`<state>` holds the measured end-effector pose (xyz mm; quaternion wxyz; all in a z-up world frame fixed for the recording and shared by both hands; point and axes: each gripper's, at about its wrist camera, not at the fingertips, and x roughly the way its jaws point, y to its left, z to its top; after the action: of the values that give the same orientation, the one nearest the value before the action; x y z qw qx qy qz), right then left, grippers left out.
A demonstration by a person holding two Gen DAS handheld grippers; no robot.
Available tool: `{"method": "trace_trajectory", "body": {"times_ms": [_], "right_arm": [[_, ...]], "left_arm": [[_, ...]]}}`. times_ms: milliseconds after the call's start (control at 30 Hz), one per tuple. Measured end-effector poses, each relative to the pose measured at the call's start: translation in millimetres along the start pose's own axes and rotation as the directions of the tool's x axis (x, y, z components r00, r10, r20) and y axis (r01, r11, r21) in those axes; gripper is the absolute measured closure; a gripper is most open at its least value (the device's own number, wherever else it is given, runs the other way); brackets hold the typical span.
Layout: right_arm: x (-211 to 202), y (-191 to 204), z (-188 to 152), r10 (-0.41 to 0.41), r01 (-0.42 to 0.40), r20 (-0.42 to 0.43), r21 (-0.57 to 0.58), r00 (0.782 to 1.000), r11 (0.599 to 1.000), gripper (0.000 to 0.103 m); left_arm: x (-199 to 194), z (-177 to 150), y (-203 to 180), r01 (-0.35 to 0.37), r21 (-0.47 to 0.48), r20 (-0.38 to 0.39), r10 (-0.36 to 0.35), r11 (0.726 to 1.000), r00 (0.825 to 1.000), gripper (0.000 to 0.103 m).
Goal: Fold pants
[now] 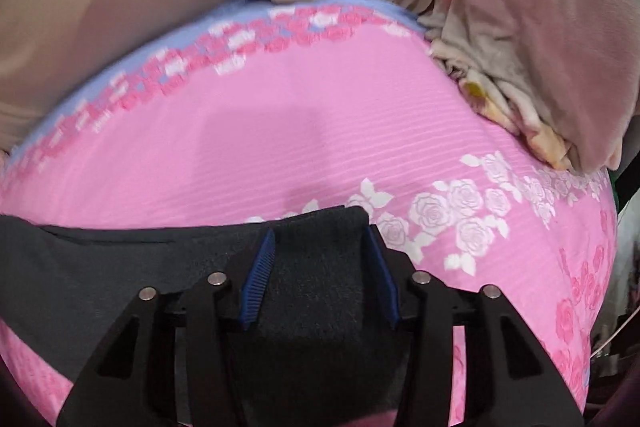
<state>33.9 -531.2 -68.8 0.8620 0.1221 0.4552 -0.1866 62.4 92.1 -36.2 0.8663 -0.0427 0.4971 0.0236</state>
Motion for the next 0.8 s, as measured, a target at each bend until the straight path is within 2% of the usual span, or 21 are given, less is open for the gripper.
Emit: {"method": "trace_trajectory", "body": {"times_ms": [33, 67, 133, 200, 300, 367, 467, 533, 633, 700, 800], "right_arm": [[-4, 7, 1, -0.019, 0.02, 0.017, -0.037, 1.0, 0.999, 0.08], [-9, 10, 1, -0.034, 0.036, 0.03, -0.051, 0.999, 0.998, 0.095], [-33, 12, 11, 0.0, 0.004, 0.121, -0.031, 0.993, 1.0, 0.096], [-41, 3, 18, -0.019, 0.019, 0.183, 0.006, 0.983, 1.0, 0.096], [-12, -17, 17, -0.106, 0.101, 0.074, 0.064, 0.992, 0.993, 0.092], [-24, -22, 3, -0.056, 0.044, 0.093, 0.121, 0.994, 0.992, 0.089], [-63, -29, -35, -0.001, -0.028, 0.155, 0.183, 0.988, 0.983, 0.059], [-81, -35, -69, 0.052, -0.089, 0.159, 0.233, 0.986, 0.968, 0.058], [-88, -39, -93, 0.11, -0.153, 0.158, 0.296, 0.981, 0.943, 0.058], [-89, -38, -93, 0.125, -0.173, 0.173, 0.299, 0.977, 0.939, 0.058], [-74, -43, -70, 0.1, -0.151, 0.174, 0.315, 0.98, 0.937, 0.058]], "left_arm": [[0, 0, 1, -0.002, 0.0, -0.001, 0.002, 1.0, 1.0, 0.029], [1, 2, 1, -0.004, 0.0, 0.002, 0.004, 1.0, 1.0, 0.029], [3, 4, 1, -0.021, 0.002, 0.01, 0.021, 1.0, 1.0, 0.029], [7, 5, -1, -0.043, 0.003, 0.017, 0.043, 0.999, 0.999, 0.029], [12, 4, -4, -0.033, 0.004, -0.003, 0.033, 0.999, 0.999, 0.029], [7, 1, -6, -0.023, 0.016, 0.007, 0.023, 1.0, 1.0, 0.029], [0, -3, -12, -0.013, 0.038, 0.025, 0.012, 0.999, 1.0, 0.029], [-3, -5, -19, -0.008, 0.053, 0.043, 0.006, 0.999, 0.999, 0.027], [-5, -8, -36, 0.014, 0.087, 0.051, -0.018, 0.996, 0.999, 0.027], [-5, -10, -45, 0.034, 0.102, 0.04, -0.039, 0.994, 0.998, 0.027], [-13, -16, -53, 0.063, 0.12, 0.041, -0.068, 0.991, 0.997, 0.027]]}}
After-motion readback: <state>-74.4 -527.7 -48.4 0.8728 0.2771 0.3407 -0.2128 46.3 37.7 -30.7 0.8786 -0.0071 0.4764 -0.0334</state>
